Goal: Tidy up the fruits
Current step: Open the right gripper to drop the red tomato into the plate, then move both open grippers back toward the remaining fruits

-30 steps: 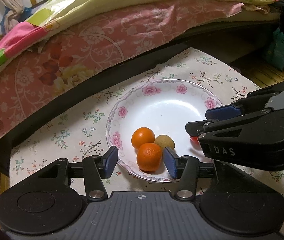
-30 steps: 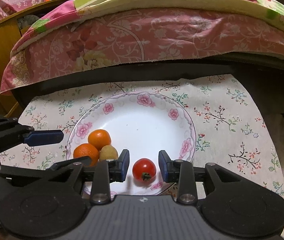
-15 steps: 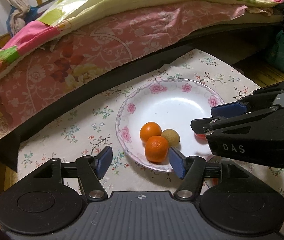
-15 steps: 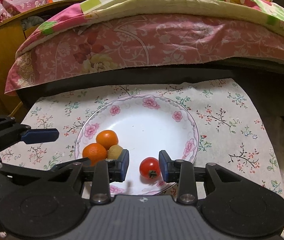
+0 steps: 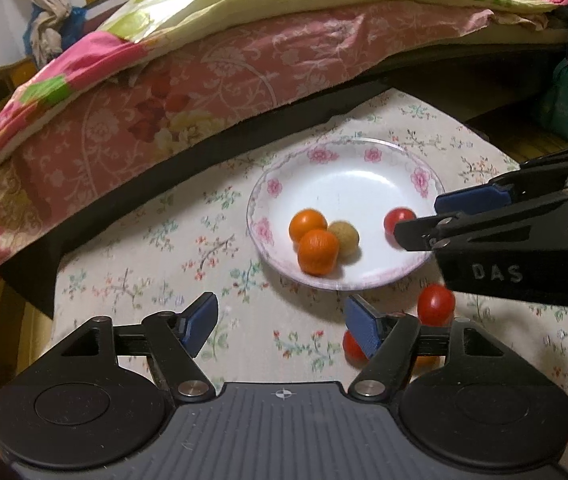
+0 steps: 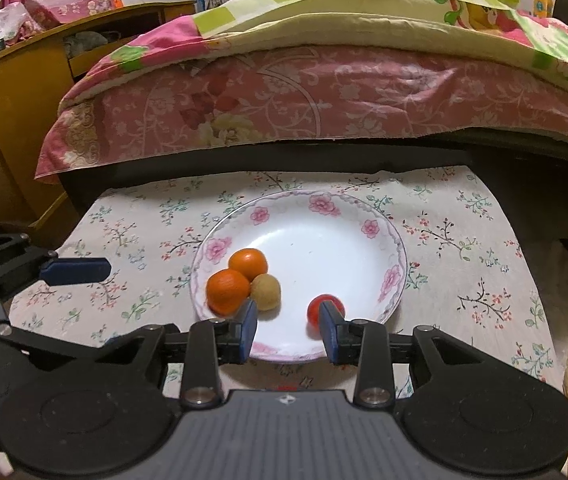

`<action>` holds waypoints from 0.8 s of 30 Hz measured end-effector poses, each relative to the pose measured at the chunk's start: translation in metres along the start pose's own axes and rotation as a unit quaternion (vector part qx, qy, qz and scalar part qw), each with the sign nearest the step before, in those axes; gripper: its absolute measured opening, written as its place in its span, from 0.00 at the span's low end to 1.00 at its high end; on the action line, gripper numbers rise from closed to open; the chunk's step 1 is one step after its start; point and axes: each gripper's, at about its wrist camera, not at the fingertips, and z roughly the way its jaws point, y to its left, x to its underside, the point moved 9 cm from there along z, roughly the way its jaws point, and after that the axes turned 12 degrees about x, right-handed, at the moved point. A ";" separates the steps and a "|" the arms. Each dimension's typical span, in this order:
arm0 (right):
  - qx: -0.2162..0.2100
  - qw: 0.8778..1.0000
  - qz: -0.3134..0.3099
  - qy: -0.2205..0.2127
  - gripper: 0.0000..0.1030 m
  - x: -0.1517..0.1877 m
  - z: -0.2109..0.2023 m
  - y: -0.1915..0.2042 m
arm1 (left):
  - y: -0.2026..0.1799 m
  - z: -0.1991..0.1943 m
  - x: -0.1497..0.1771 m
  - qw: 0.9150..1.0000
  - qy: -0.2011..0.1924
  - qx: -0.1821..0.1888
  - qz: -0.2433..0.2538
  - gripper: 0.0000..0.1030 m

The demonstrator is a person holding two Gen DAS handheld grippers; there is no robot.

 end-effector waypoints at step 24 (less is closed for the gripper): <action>-0.025 0.999 -0.024 0.009 0.39 0.053 -0.052 0.039 | -0.002 -0.028 0.055 0.999 0.028 0.006 -0.041 0.75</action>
